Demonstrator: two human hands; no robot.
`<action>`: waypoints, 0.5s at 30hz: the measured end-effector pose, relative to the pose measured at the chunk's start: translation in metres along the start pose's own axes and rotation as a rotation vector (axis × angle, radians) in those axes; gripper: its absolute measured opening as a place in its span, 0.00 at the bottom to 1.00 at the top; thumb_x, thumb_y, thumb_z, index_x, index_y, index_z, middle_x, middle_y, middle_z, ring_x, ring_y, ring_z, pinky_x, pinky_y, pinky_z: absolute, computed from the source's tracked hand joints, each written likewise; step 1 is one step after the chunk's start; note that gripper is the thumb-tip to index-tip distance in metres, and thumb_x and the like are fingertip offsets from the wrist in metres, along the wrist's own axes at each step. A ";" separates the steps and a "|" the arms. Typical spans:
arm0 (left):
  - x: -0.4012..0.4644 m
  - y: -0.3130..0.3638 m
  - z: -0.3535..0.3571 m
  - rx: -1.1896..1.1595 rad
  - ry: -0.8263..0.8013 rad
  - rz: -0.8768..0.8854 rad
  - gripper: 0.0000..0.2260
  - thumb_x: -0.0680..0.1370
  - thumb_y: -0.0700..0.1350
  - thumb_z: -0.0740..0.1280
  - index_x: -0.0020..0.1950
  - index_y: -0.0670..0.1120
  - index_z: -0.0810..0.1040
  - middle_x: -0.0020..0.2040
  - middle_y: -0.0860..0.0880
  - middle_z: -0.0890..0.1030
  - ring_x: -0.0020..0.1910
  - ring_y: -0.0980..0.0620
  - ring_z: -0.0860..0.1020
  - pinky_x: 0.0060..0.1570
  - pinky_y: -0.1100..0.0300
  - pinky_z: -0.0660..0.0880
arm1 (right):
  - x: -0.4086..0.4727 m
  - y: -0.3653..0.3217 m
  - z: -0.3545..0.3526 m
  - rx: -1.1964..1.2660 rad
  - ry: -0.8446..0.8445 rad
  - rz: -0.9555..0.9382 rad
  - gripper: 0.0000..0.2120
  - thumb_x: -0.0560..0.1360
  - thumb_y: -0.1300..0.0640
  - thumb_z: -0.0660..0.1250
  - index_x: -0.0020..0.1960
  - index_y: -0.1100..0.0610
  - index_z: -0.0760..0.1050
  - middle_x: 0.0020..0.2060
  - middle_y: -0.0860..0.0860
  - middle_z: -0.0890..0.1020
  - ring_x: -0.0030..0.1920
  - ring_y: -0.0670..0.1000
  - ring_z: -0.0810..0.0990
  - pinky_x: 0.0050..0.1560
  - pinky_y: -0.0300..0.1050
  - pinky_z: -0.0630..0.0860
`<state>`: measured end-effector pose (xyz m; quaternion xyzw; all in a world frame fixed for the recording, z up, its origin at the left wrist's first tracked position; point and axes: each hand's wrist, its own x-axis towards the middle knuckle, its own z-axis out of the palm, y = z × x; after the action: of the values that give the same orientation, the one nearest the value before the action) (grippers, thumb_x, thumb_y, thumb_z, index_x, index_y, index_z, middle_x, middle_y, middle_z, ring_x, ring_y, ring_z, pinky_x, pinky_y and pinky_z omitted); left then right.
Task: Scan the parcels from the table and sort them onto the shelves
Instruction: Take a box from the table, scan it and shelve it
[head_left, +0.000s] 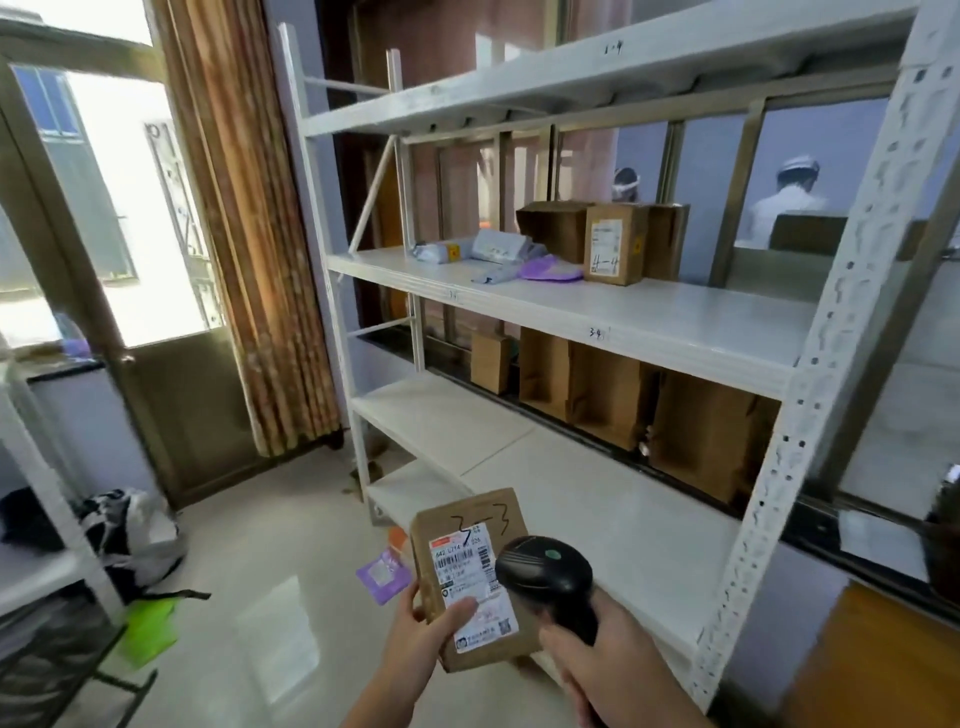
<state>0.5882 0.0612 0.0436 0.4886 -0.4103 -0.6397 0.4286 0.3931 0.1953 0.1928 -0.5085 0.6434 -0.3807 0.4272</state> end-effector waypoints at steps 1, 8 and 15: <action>0.011 0.004 -0.006 -0.010 0.002 -0.004 0.48 0.53 0.49 0.88 0.69 0.48 0.72 0.56 0.44 0.87 0.53 0.40 0.87 0.59 0.40 0.81 | 0.008 -0.007 0.003 0.004 0.005 -0.007 0.06 0.76 0.55 0.69 0.52 0.47 0.78 0.25 0.52 0.78 0.24 0.49 0.75 0.29 0.41 0.73; 0.088 0.051 -0.019 -0.028 -0.013 0.007 0.54 0.53 0.54 0.88 0.74 0.49 0.67 0.58 0.44 0.86 0.53 0.42 0.87 0.57 0.42 0.82 | 0.089 -0.043 0.004 0.000 0.017 0.013 0.06 0.78 0.57 0.68 0.54 0.48 0.77 0.28 0.51 0.79 0.27 0.50 0.76 0.34 0.47 0.77; 0.179 0.164 0.022 0.075 -0.117 0.238 0.42 0.66 0.51 0.84 0.74 0.51 0.67 0.59 0.47 0.85 0.51 0.49 0.87 0.46 0.58 0.84 | 0.181 -0.106 -0.022 0.027 0.101 -0.064 0.02 0.80 0.57 0.66 0.53 0.53 0.75 0.28 0.52 0.78 0.29 0.51 0.76 0.35 0.45 0.78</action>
<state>0.5632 -0.1550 0.1538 0.4140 -0.5133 -0.5961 0.4580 0.3859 -0.0013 0.2692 -0.5033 0.6423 -0.4281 0.3884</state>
